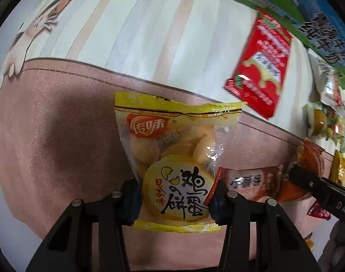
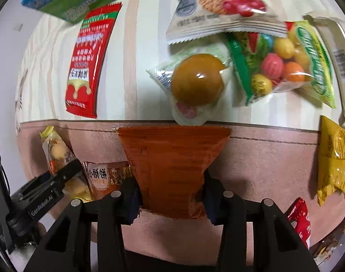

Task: Organize snacks
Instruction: 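Carry both bags into the box and release them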

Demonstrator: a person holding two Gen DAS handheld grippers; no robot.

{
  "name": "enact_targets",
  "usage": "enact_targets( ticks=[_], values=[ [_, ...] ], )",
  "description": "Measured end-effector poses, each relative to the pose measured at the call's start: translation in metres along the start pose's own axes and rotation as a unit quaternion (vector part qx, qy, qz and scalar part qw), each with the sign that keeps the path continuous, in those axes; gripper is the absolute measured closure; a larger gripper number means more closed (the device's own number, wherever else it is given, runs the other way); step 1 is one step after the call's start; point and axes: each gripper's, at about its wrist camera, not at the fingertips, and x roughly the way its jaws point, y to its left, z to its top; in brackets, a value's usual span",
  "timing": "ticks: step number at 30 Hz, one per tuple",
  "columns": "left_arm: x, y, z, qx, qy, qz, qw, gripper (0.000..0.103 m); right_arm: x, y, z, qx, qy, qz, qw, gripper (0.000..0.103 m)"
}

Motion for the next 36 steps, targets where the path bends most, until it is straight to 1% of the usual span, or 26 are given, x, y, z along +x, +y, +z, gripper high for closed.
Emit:
enact_targets(
  ticks=[2, 5, 7, 9, 12, 13, 14, 16, 18, 19, 21, 24, 25, 27, 31, 34, 36],
  values=[
    [-0.013, -0.005, -0.001, 0.003, -0.007, -0.009, 0.9999, 0.059, -0.016, -0.010, -0.003, 0.004, -0.010, 0.010, 1.000, 0.056],
    [-0.044, -0.016, 0.002, 0.009, -0.026, -0.034, 0.9990, 0.059, -0.042, -0.011, -0.002, 0.007, -0.025, 0.037, 0.999, 0.057],
    [-0.067, -0.029, 0.005, 0.021, -0.042, -0.049, 0.9977, 0.059, -0.072, -0.014, -0.001, 0.007, -0.044, 0.063, 0.997, 0.057],
    [-0.092, -0.040, 0.008, 0.033, -0.060, -0.063, 0.9956, 0.059, -0.096, -0.015, 0.003, 0.009, -0.058, 0.080, 0.995, 0.057],
    [-0.131, -0.062, 0.023, 0.053, -0.086, -0.089, 0.9909, 0.059, -0.147, -0.021, 0.019, 0.010, -0.098, 0.106, 0.989, 0.057],
    [-0.143, -0.064, 0.040, 0.064, -0.095, -0.096, 0.9887, 0.059, -0.161, -0.019, 0.026, 0.011, -0.110, 0.110, 0.988, 0.057],
    [-0.150, -0.070, 0.044, 0.071, -0.104, -0.102, 0.9867, 0.059, -0.176, -0.020, 0.036, 0.010, -0.123, 0.111, 0.986, 0.057],
    [-0.174, -0.083, 0.067, 0.084, -0.120, -0.115, 0.9825, 0.059, -0.203, -0.018, 0.056, 0.009, -0.148, 0.112, 0.983, 0.057],
    [-0.191, -0.095, 0.088, 0.094, -0.133, -0.118, 0.9796, 0.059, -0.227, -0.019, 0.078, 0.006, -0.170, 0.098, 0.981, 0.057],
    [-0.201, -0.102, 0.103, 0.103, -0.143, -0.110, 0.9782, 0.059, -0.240, -0.024, 0.093, 0.005, -0.184, 0.082, 0.979, 0.057],
    [-0.208, -0.112, 0.125, 0.116, -0.156, -0.091, 0.9767, 0.059, -0.253, -0.031, 0.117, 0.004, -0.195, 0.062, 0.979, 0.057],
    [-0.204, -0.130, 0.166, 0.134, -0.154, -0.060, 0.9771, 0.059, -0.263, -0.043, 0.160, 0.013, -0.194, 0.032, 0.980, 0.057],
    [-0.199, -0.136, 0.183, 0.138, -0.148, -0.047, 0.9781, 0.059, -0.263, -0.045, 0.169, 0.017, -0.192, 0.026, 0.981, 0.057],
    [-0.189, -0.140, 0.213, 0.140, -0.133, -0.031, 0.9808, 0.059, -0.261, -0.051, 0.203, 0.024, -0.183, 0.009, 0.983, 0.057],
    [-0.156, -0.144, 0.271, 0.135, -0.093, -0.004, 0.9864, 0.059, -0.246, -0.063, 0.261, 0.033, -0.165, -0.026, 0.985, 0.057],
    [-0.129, -0.145, 0.303, 0.128, -0.071, 0.011, 0.9892, 0.059, -0.232, -0.071, 0.298, 0.041, -0.154, -0.055, 0.986, 0.057],
    [-0.107, -0.145, 0.323, 0.126, -0.051, 0.021, 0.9905, 0.059, -0.222, -0.078, 0.318, 0.048, -0.143, -0.064, 0.986, 0.057]
  ],
)
